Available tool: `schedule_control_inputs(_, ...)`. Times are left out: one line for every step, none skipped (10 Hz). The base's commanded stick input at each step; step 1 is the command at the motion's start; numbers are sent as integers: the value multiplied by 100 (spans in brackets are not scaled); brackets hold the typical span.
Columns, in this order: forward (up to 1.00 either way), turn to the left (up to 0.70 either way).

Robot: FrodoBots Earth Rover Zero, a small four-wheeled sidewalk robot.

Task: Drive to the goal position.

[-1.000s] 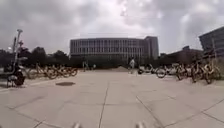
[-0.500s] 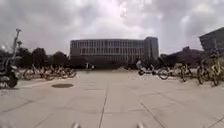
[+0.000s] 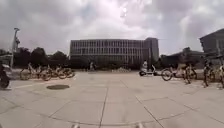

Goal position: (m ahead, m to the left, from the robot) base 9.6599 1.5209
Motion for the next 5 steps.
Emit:
schedule_control_inputs(60,0)
schedule_control_inputs(60,0)
schedule_control_inputs(60,0)
schedule_control_inputs(60,0)
schedule_control_inputs(60,0)
